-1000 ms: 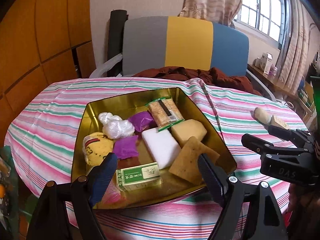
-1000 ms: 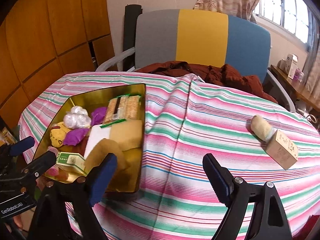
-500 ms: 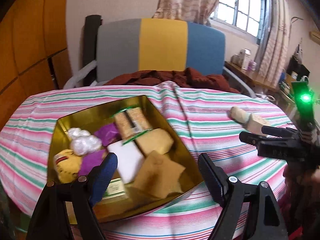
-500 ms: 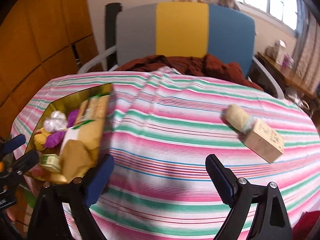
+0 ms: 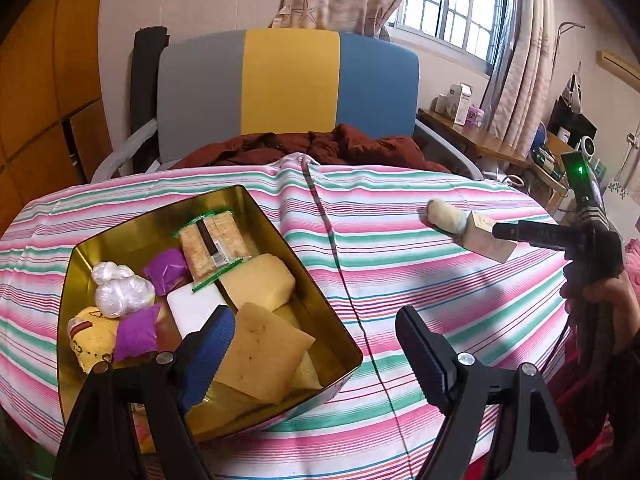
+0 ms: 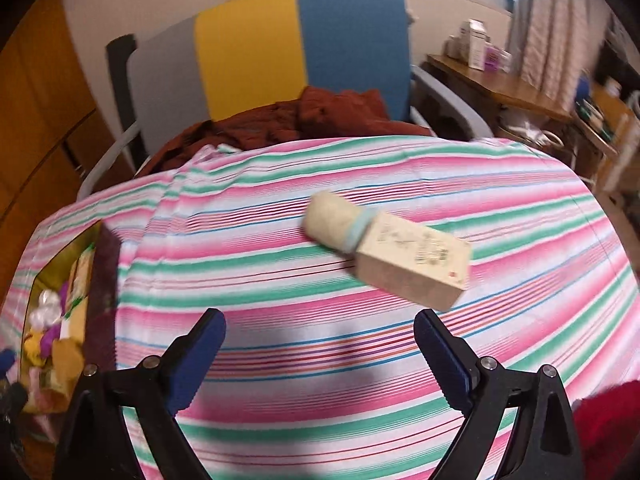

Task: Organize objects
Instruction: 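Move both tools away from the tray toward the cream box and towel, then grasp the cream box with the right tool and lift it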

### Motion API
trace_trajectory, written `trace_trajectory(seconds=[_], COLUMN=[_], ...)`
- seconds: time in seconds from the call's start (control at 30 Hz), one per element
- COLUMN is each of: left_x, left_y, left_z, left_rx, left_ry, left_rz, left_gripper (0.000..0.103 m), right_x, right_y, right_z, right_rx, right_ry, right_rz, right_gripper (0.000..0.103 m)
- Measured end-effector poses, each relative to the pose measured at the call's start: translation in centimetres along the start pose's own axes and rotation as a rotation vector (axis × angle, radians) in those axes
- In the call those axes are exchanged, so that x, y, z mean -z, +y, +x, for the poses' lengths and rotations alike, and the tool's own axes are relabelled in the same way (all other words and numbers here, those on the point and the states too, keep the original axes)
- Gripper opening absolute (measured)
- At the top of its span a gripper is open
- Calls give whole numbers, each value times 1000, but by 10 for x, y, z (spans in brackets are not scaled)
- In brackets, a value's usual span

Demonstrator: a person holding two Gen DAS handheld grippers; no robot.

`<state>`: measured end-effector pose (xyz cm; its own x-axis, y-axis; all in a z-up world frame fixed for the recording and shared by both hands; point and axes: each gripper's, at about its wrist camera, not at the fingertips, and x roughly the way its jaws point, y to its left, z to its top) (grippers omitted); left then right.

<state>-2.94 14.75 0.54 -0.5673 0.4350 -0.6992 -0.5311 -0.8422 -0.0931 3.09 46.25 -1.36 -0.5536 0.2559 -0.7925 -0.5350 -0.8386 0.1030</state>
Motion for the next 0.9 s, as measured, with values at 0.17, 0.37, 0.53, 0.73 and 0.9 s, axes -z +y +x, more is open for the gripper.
trace_trajectory(seconds=[0.17,0.37,0.53,0.73,0.9], left_x=[1,0,2,-3,-7], left_y=[-4,-12,-24,-43,-58], left_z=[3,8,15,19,26], left_rx=[-14,-28,-25,11,40], left_ry=[9,19,41,37,40], left_rz=[19,43,80,132,169], left_gripper=[84,84,84,84,84], right_x=[2,3,3,2,2], right_y=[-34,-63,-60,-60,-64], right_z=[10,18,18,16,15], right_rx=[7,16,18,26,22], right_ry=[-1,-5,-16,-28,-23], right_rz=[113,245,230,234,260], right_gripper=[97,97,102,102,102])
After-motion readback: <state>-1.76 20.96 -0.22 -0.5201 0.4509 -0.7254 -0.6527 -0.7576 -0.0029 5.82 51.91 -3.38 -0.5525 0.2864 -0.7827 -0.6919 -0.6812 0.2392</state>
